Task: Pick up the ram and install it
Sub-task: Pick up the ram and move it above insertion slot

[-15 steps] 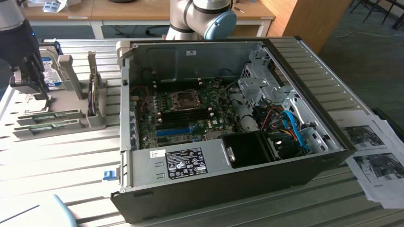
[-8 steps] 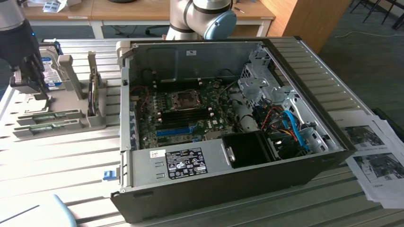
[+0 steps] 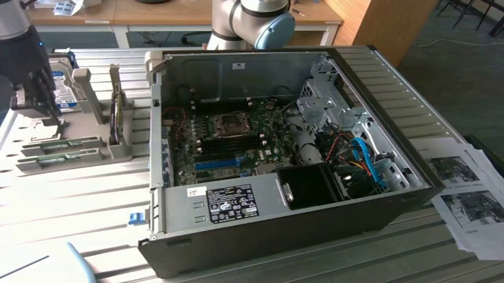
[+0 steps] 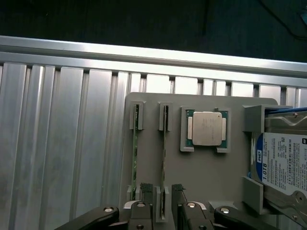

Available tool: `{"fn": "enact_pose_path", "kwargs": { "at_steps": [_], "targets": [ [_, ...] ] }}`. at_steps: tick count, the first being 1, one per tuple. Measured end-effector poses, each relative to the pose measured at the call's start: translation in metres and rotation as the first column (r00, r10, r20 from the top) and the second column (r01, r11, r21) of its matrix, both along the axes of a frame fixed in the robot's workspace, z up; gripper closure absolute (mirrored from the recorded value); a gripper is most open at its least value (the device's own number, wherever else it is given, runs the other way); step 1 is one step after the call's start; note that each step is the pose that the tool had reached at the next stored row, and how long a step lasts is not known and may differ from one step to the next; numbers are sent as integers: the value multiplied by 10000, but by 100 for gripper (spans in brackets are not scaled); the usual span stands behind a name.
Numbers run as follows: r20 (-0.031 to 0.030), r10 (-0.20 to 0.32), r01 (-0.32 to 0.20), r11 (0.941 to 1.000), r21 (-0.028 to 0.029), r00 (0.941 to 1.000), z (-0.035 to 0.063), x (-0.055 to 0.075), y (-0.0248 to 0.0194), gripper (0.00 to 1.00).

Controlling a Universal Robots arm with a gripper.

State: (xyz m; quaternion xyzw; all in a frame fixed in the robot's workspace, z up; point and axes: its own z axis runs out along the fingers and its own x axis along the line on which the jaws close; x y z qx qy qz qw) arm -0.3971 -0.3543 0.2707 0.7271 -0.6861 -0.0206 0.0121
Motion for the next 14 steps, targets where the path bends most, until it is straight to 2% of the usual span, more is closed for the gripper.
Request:
{"fn": "enact_pose_path", "kwargs": {
  "at_steps": [14],
  "targets": [
    [0, 0, 0, 10000, 0, 10000, 0, 0, -97, 71]
  ]
}}
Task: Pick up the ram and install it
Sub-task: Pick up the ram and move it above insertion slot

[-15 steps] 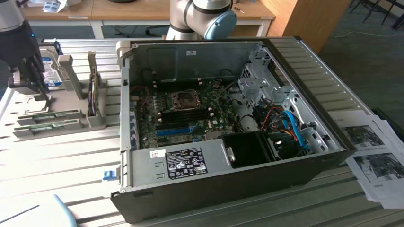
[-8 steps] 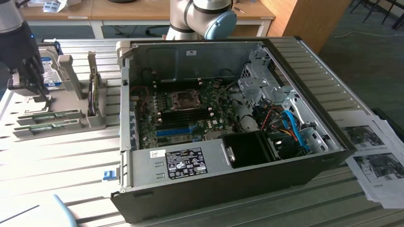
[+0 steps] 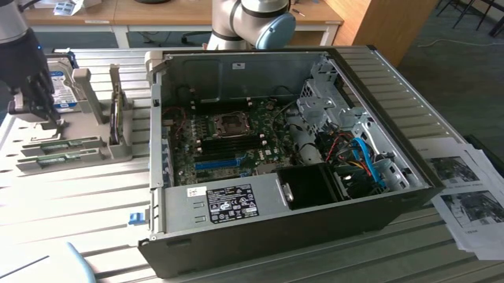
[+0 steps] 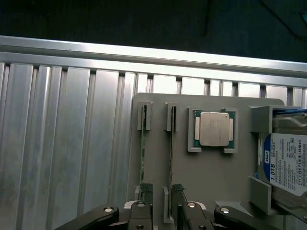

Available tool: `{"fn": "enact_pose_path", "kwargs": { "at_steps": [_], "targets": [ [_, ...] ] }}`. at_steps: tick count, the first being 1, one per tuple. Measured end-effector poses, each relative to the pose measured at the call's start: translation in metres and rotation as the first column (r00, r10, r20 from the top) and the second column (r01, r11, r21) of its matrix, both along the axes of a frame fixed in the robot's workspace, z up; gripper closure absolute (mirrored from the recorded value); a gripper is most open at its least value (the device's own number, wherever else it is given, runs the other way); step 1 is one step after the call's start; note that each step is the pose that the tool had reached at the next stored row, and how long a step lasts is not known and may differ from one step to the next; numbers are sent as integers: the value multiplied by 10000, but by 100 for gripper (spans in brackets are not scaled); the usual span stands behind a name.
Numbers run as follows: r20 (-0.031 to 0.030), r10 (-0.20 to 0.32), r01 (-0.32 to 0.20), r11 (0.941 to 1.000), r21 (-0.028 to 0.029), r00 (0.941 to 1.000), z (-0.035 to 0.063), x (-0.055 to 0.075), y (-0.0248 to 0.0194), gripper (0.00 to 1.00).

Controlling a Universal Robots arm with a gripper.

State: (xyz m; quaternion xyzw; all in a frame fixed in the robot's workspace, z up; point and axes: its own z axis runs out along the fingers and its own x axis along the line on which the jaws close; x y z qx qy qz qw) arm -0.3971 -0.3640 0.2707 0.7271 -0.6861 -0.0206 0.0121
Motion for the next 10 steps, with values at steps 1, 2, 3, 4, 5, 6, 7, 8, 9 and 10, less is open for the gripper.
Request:
{"fn": "enact_pose_path", "kwargs": {
  "at_steps": [1, 2, 3, 4, 5, 6, 7, 8, 9, 10],
  "targets": [
    [0, 0, 0, 10000, 0, 10000, 0, 0, -7, 71],
    [1, 0, 0, 10000, 1, 10000, 0, 0, -13, 71],
    [0, 0, 0, 10000, 0, 10000, 0, 0, -20, 71],
    [-1, 0, 0, 10000, -1, 10000, 0, 0, -26, 71],
    [-1, 0, 0, 10000, 0, 10000, 0, 0, -32, 71],
    [-1, 0, 0, 10000, -1, 10000, 1, 0, -38, 71],
    [-1, 1, -1, 10000, 0, 10000, 0, 0, -44, 71],
    [-1, 0, 0, 10000, 0, 10000, 0, 0, -49, 71],
    [0, 0, 0, 10000, 0, 10000, 0, 0, -49, 71],
    [0, -1, 1, 10000, 0, 10000, 0, 0, -49, 71]
  ]
}}
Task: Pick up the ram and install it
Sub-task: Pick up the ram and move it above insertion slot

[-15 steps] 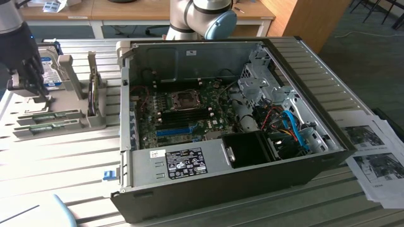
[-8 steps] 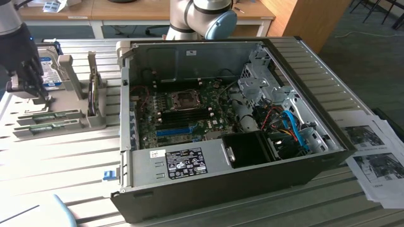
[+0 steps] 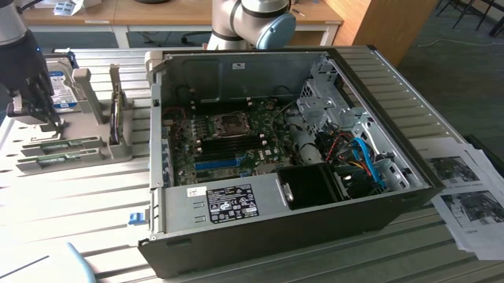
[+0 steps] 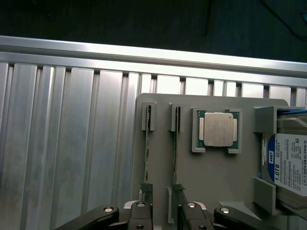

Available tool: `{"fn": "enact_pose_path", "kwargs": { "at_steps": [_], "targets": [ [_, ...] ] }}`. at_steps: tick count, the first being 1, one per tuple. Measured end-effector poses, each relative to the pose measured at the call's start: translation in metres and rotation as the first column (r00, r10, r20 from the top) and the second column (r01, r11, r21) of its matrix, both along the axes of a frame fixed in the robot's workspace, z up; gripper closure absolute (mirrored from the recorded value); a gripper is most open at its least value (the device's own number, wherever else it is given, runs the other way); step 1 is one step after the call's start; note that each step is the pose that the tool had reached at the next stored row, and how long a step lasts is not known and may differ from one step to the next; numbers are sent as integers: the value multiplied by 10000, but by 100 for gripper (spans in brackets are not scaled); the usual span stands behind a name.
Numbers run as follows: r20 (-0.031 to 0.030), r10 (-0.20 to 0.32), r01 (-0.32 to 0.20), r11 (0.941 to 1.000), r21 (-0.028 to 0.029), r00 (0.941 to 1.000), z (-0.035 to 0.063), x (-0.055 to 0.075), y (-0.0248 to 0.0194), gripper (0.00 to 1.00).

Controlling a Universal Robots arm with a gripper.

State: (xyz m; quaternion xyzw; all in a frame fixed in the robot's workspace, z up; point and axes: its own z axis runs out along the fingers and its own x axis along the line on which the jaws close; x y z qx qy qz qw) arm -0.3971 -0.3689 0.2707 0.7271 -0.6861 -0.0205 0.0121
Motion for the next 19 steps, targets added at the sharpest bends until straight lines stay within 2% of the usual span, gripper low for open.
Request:
{"fn": "enact_pose_path", "kwargs": {
  "at_steps": [5, 19],
  "targets": [
    [2, 1, -1, 10000, 2, 10000, -9, 0, -1, 71],
    [0, 1, -1, 10000, 1, 10000, -199, 0, -1, 71]
  ]
}}
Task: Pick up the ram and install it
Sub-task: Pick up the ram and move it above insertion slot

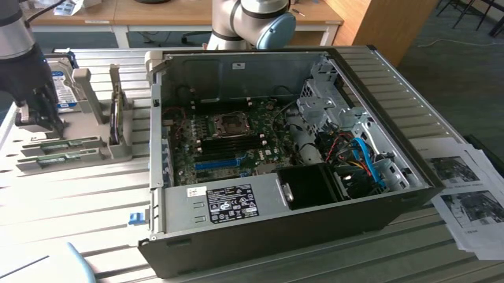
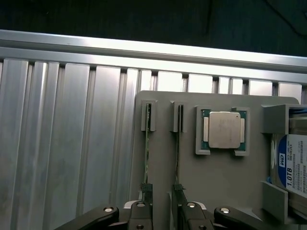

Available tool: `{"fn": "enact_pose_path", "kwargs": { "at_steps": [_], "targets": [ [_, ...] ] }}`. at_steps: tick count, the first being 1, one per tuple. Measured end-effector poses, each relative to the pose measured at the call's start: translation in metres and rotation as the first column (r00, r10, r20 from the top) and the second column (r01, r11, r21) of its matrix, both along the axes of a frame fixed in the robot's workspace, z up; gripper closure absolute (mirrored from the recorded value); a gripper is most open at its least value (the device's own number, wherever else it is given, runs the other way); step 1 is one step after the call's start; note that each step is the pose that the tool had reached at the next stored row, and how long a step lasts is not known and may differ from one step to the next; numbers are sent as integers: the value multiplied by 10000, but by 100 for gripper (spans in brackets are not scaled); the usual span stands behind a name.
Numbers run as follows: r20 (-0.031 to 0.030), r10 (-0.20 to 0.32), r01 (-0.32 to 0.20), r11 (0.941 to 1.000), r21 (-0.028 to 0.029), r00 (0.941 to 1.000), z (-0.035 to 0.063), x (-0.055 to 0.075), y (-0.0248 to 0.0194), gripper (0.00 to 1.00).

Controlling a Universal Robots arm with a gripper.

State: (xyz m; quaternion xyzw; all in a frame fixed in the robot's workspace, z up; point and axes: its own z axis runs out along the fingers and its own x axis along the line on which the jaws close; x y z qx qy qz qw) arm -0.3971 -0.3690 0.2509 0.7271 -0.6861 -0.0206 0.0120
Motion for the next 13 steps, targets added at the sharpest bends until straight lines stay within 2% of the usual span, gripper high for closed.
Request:
{"fn": "enact_pose_path", "kwargs": {
  "at_steps": [7, 13],
  "targets": [
    [-1, 0, 0, 10000, -1, 10000, -82, 0, 0, 71],
    [-1, 0, 0, 10000, 0, 10000, -87, 0, 0, 71]
  ]
}}
